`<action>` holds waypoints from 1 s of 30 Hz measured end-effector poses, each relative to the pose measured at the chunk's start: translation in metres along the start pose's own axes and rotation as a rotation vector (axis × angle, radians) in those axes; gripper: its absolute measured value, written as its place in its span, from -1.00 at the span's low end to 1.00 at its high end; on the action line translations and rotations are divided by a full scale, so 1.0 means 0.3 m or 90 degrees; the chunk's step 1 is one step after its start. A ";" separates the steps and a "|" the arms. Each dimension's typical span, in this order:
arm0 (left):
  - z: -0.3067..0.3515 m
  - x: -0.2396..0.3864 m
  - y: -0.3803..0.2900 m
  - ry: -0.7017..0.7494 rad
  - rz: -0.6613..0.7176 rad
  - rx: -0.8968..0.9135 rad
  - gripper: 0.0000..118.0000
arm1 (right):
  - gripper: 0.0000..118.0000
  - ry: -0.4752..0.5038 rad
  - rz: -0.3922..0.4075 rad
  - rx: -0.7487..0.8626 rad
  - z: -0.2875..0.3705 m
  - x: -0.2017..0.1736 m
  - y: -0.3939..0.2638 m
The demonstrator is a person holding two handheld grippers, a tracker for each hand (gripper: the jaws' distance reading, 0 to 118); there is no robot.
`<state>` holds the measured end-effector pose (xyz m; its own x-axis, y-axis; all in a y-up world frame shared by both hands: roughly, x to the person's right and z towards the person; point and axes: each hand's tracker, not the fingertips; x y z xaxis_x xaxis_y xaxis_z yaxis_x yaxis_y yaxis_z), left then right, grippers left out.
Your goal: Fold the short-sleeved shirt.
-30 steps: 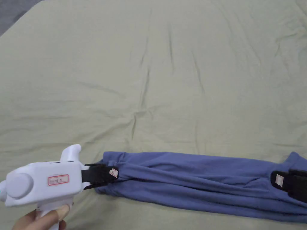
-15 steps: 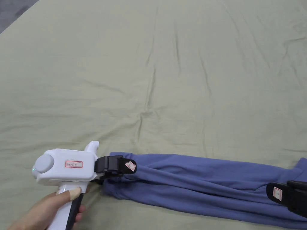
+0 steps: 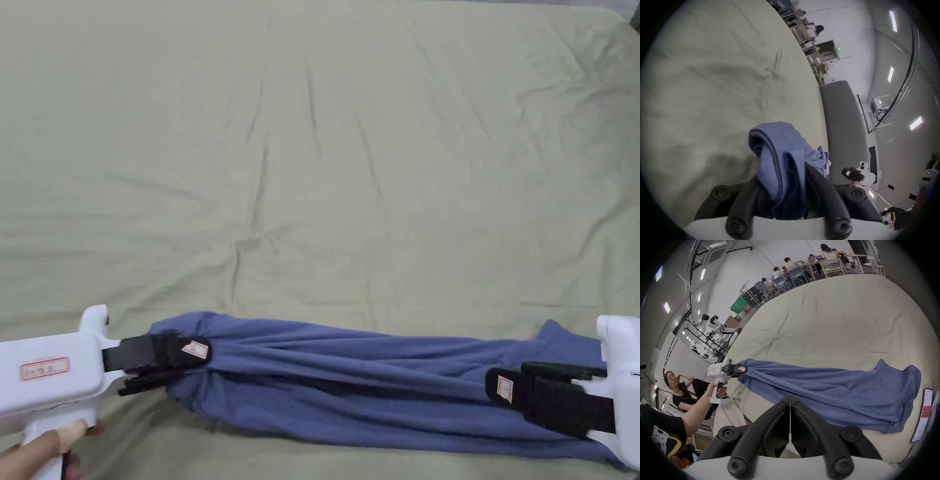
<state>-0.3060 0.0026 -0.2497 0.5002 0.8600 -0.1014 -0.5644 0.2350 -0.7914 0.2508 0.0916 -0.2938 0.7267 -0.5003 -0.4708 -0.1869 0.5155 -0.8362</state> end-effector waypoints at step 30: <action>-0.682 0.468 -0.264 0.303 -0.181 -0.104 -0.85 | -0.94 -0.217 0.127 0.028 0.299 -0.297 -0.081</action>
<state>-0.0567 0.0120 -0.3245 0.8787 0.4664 -0.1017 -0.2753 0.3212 -0.9061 0.2499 0.1862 -0.2063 0.8584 -0.1312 -0.4960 -0.3234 0.6120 -0.7217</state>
